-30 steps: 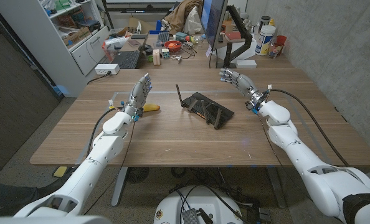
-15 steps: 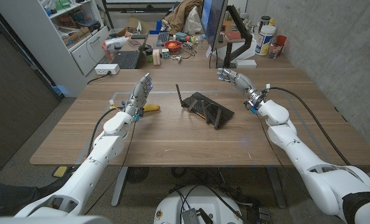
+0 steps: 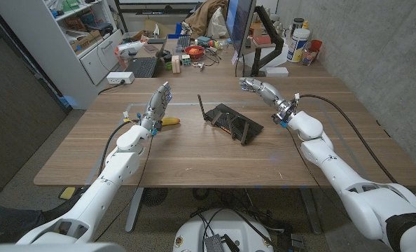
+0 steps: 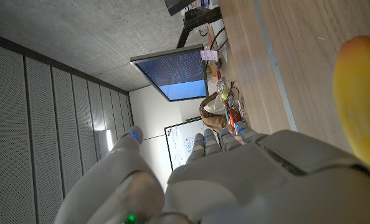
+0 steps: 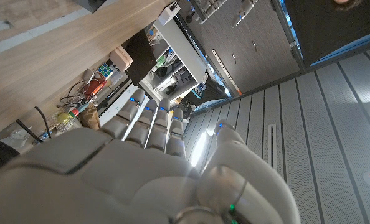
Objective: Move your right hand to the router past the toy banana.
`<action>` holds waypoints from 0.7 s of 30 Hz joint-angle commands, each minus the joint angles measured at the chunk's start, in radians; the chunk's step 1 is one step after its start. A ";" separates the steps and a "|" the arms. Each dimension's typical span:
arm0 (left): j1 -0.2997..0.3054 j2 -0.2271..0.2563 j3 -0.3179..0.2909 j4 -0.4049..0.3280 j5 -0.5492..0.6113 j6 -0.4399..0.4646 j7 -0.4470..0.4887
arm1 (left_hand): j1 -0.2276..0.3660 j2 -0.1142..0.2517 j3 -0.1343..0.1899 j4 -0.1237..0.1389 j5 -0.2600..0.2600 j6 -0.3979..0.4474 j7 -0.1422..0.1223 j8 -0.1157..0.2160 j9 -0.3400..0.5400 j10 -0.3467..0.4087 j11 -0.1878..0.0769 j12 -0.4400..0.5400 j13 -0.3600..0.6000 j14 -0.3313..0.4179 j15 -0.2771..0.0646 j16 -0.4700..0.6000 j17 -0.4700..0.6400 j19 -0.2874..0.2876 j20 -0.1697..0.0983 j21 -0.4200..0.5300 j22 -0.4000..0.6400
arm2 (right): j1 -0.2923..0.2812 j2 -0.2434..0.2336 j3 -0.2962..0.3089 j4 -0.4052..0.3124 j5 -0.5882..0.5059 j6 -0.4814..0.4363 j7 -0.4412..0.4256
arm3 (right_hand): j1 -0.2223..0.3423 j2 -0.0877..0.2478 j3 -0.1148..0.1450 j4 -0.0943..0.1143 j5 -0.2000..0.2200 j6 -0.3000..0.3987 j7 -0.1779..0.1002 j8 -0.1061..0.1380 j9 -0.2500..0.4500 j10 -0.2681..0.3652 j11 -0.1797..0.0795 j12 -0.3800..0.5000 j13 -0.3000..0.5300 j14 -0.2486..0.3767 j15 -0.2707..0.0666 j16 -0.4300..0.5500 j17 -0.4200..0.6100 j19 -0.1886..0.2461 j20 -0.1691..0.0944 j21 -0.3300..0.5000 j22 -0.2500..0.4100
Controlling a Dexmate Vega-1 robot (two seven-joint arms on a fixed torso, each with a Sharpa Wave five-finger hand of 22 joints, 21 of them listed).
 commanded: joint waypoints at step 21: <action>0.008 0.005 0.005 -0.020 0.003 0.005 0.009 | 0.007 0.004 -0.005 -0.001 0.002 0.002 0.000 0.001 0.003 0.006 -0.003 -0.003 0.002 -0.001 -0.005 0.001 0.006 0.004 -0.007 -0.007 0.004 | 0.025 -0.032 -0.059 0.029 -0.163 0.095 -0.107 | 0.012 -0.004 0.008 -0.014 0.007 0.005 -0.014 0.009 0.003 0.008 -0.005 -0.003 0.006 0.010 -0.020 -0.005 0.001 0.010 -0.029 -0.019 0.002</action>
